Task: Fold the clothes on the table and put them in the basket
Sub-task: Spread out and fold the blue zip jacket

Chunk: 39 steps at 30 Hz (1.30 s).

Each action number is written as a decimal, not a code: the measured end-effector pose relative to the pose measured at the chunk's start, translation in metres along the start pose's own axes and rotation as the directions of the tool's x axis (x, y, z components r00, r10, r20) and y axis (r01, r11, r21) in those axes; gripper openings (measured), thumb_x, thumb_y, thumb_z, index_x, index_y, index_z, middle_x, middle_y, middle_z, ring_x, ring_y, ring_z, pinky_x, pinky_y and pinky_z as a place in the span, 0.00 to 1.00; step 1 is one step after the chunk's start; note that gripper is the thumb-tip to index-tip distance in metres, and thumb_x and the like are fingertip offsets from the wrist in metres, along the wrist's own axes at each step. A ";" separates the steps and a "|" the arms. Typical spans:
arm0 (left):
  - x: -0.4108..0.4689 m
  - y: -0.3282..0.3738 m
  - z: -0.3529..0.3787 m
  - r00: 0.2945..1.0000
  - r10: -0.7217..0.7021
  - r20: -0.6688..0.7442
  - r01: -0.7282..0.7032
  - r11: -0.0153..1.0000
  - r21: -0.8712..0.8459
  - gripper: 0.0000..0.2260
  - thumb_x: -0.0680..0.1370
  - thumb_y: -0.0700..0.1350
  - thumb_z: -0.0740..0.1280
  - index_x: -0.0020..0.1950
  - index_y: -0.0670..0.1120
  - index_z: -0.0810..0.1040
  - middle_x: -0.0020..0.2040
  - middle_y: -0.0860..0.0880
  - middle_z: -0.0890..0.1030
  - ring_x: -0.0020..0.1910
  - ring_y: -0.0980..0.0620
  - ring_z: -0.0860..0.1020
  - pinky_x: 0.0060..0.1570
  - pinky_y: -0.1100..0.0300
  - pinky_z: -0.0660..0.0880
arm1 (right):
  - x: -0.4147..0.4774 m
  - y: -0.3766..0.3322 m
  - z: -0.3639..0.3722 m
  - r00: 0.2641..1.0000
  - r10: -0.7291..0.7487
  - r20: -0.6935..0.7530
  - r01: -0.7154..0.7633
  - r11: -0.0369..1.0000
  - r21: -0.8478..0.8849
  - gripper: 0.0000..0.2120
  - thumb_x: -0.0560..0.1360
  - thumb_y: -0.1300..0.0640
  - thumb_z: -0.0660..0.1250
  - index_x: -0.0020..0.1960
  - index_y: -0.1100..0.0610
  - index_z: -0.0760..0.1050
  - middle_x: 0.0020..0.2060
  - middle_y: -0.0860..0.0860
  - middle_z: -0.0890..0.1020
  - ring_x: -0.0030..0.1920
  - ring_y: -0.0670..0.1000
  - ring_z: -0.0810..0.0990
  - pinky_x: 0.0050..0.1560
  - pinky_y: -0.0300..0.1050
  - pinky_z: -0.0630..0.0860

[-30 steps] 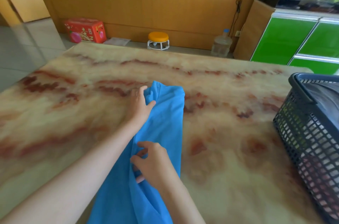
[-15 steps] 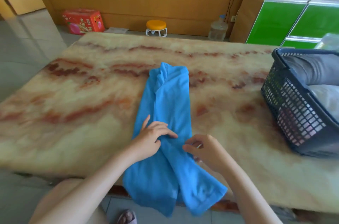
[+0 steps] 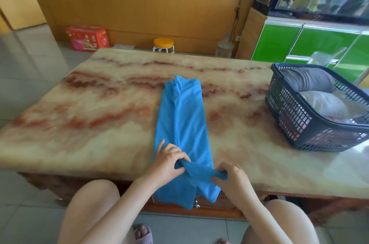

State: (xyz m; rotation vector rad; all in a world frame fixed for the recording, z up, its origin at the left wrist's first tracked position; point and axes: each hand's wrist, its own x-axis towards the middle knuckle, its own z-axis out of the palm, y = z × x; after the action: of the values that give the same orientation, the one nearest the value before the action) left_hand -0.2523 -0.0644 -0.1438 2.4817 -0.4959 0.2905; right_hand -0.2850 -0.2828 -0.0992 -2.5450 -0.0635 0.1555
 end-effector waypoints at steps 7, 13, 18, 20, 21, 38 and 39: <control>-0.026 -0.005 -0.008 0.989 0.072 -0.126 -0.071 0.997 0.016 0.13 0.62 0.38 0.70 0.39 0.55 0.74 0.36 0.57 0.75 0.45 0.60 0.69 0.68 0.55 0.53 | -0.044 -0.032 0.022 0.975 -0.220 -0.012 0.220 0.975 0.015 0.06 0.73 0.48 0.68 0.47 0.49 0.75 0.40 0.42 0.79 0.45 0.46 0.77 0.45 0.38 0.69; -0.056 -0.007 -0.016 0.982 0.007 -0.189 -0.015 0.999 -0.044 0.17 0.64 0.31 0.70 0.34 0.54 0.75 0.50 0.53 0.73 0.54 0.57 0.68 0.60 0.65 0.61 | -0.059 -0.036 0.059 0.913 -0.407 -0.040 0.401 0.910 -0.105 0.10 0.65 0.47 0.69 0.41 0.47 0.71 0.35 0.40 0.79 0.38 0.41 0.76 0.31 0.29 0.61; -0.078 -0.011 -0.006 0.958 -0.108 -0.266 0.097 0.994 -0.057 0.17 0.68 0.30 0.71 0.39 0.53 0.80 0.56 0.54 0.69 0.52 0.58 0.68 0.54 0.63 0.67 | -0.064 -0.028 0.088 0.930 -0.339 0.140 0.358 0.922 -0.148 0.14 0.73 0.40 0.64 0.55 0.44 0.76 0.48 0.44 0.78 0.51 0.42 0.77 0.46 0.37 0.69; -0.089 -0.010 -0.004 0.924 -0.176 -0.341 0.148 0.983 -0.106 0.18 0.69 0.28 0.69 0.41 0.53 0.81 0.55 0.51 0.70 0.51 0.59 0.69 0.55 0.66 0.67 | -0.066 -0.017 0.094 0.947 -0.281 0.158 0.299 0.948 -0.107 0.13 0.75 0.41 0.63 0.56 0.43 0.77 0.50 0.44 0.77 0.53 0.42 0.76 0.50 0.37 0.70; -0.094 -0.010 -0.004 0.898 -0.231 -0.374 0.183 0.970 -0.159 0.18 0.69 0.28 0.69 0.42 0.53 0.81 0.54 0.50 0.71 0.51 0.59 0.70 0.56 0.70 0.66 | -0.067 -0.012 0.093 0.956 -0.273 0.104 0.277 0.960 -0.026 0.09 0.75 0.44 0.65 0.55 0.40 0.77 0.50 0.43 0.77 0.51 0.41 0.76 0.49 0.36 0.70; -0.111 0.003 -0.006 0.883 -0.440 0.161 0.443 0.671 -0.595 0.06 0.74 0.43 0.70 0.45 0.47 0.74 0.47 0.46 0.77 0.43 0.64 0.73 0.46 0.75 0.66 | -0.045 0.033 0.090 0.991 0.132 -0.024 -0.076 0.697 0.713 0.13 0.70 0.68 0.72 0.49 0.60 0.71 0.51 0.53 0.79 0.53 0.46 0.78 0.44 0.30 0.73; -0.112 0.002 -0.006 0.886 -0.442 0.141 0.432 0.675 -0.598 0.07 0.71 0.48 0.71 0.43 0.50 0.74 0.42 0.46 0.75 0.42 0.59 0.72 0.44 0.72 0.66 | -0.044 0.031 0.089 0.993 0.117 -0.012 -0.071 0.676 0.733 0.13 0.71 0.70 0.71 0.49 0.61 0.69 0.50 0.54 0.80 0.50 0.45 0.79 0.41 0.30 0.73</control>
State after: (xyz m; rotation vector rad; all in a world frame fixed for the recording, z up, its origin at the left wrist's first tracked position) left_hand -0.3549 -0.0306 -0.1730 1.8586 0.0443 -0.0545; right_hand -0.3396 -0.2626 -0.1854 -1.7304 0.1345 0.1139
